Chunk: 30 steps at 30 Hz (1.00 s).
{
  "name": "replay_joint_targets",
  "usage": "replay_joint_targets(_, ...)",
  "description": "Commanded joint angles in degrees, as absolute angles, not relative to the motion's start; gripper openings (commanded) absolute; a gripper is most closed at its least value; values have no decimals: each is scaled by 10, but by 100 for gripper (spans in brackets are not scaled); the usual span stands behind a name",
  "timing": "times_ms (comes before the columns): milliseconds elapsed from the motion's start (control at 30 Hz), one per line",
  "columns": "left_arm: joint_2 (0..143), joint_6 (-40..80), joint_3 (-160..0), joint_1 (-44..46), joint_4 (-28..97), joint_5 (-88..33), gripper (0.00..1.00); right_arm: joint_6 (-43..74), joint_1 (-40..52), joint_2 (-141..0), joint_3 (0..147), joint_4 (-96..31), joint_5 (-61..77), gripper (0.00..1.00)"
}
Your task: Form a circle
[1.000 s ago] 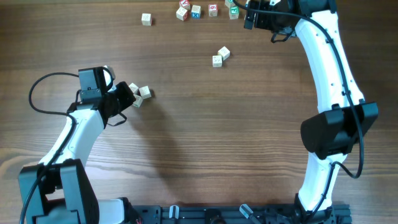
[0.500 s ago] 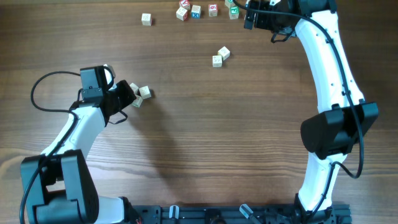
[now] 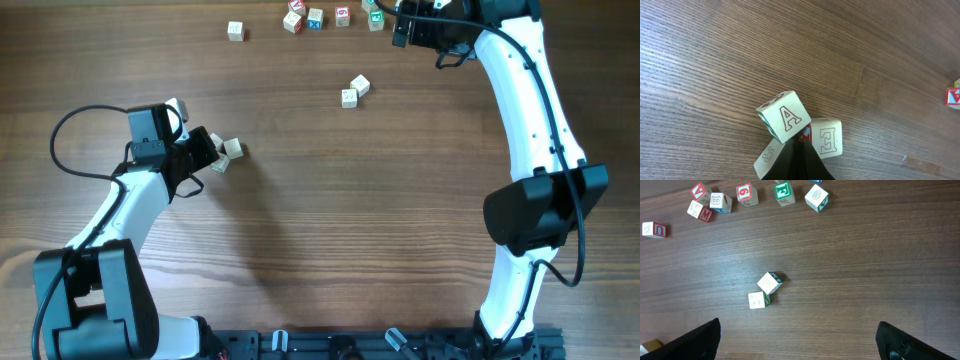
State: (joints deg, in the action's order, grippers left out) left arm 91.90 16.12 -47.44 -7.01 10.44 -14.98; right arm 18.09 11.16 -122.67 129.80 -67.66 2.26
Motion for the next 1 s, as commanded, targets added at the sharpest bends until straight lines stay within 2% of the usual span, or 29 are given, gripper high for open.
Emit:
replay_joint_targets(0,925,136,-472,-69,105,-167,4,182,112,-1207,1304,-675,13,99)
replay_joint_targets(400,925,136,-472,-69,111,-201,4,182,112,-1207,1304,-675,13,100)
replay_joint_targets(967,926,137,-472,-69,116,-175,4,182,112,-1207,1304,-675,13,100)
